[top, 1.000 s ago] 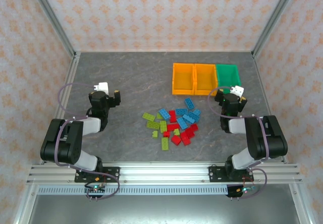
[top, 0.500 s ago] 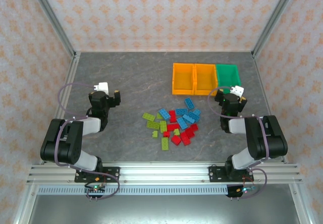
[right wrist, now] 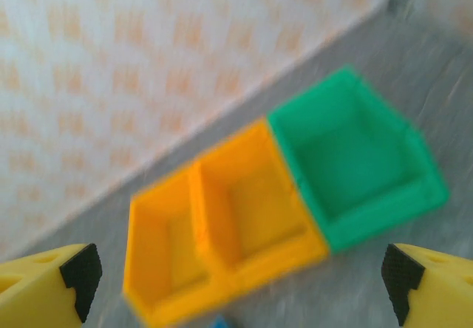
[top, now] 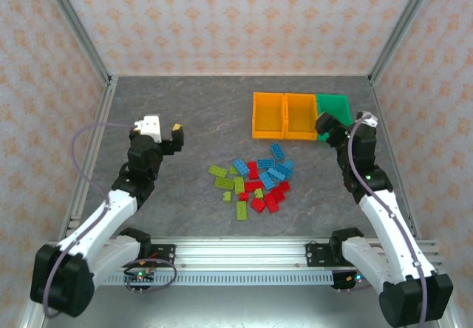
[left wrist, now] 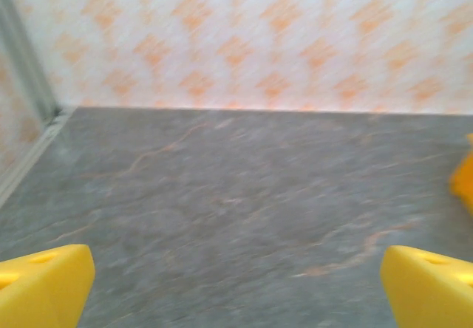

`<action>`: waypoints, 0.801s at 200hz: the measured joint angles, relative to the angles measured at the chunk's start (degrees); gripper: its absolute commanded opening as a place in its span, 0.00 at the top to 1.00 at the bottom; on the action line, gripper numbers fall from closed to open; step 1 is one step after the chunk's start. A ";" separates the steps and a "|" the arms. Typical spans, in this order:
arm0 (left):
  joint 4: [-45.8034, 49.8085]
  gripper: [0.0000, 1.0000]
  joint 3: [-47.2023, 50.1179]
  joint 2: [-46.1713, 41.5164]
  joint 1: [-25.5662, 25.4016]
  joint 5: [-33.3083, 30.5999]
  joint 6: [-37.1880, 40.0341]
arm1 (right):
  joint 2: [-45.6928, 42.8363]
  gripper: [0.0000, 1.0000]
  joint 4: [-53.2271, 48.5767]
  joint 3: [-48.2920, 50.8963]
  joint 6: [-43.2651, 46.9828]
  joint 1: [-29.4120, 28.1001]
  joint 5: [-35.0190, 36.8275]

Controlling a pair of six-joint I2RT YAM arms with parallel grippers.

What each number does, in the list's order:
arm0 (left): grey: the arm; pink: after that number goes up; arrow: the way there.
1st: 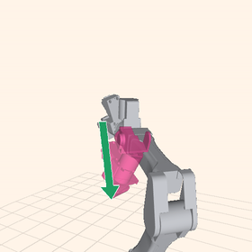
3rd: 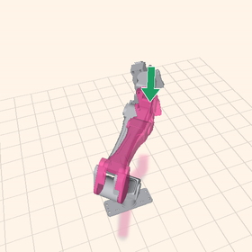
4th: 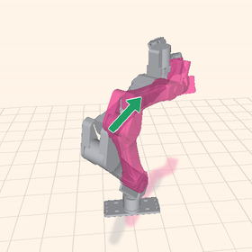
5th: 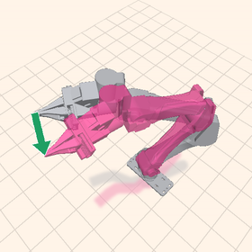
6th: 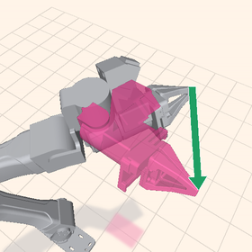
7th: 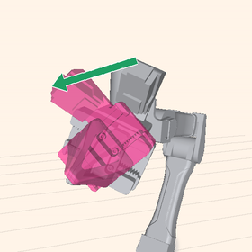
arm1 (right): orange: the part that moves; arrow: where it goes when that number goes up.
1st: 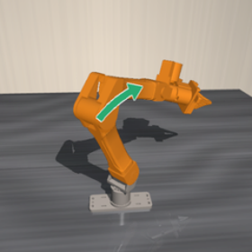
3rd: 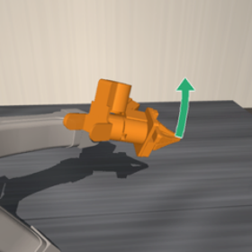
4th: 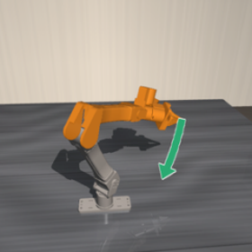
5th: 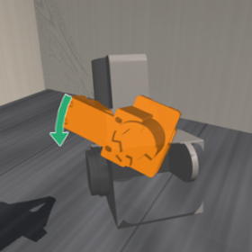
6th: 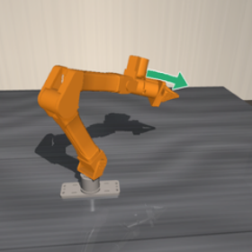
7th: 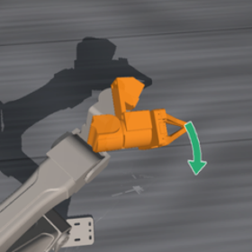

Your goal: Sort the legos into containers by color

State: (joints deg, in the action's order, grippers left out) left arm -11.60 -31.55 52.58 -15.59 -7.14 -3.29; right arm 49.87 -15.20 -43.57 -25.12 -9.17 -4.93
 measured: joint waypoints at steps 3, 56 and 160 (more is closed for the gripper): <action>1.33 0.00 -0.94 -0.61 -0.79 0.33 -0.26 | 0.37 0.01 -1.60 -0.28 -0.28 -0.42 -1.01; 31.45 0.00 -23.85 -0.24 -25.77 6.47 -0.55 | 9.01 0.01 -23.65 -2.71 -0.13 -10.51 -8.33; 50.05 0.00 -21.20 -2.58 -32.41 15.82 18.32 | 36.33 0.05 -20.09 -12.66 -0.07 -15.72 -5.14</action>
State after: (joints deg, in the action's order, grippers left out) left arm 38.46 -52.75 50.00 -48.01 8.69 15.03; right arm 86.19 -35.29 -56.23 -25.19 -24.88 -10.07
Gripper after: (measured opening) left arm 0.998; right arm 0.985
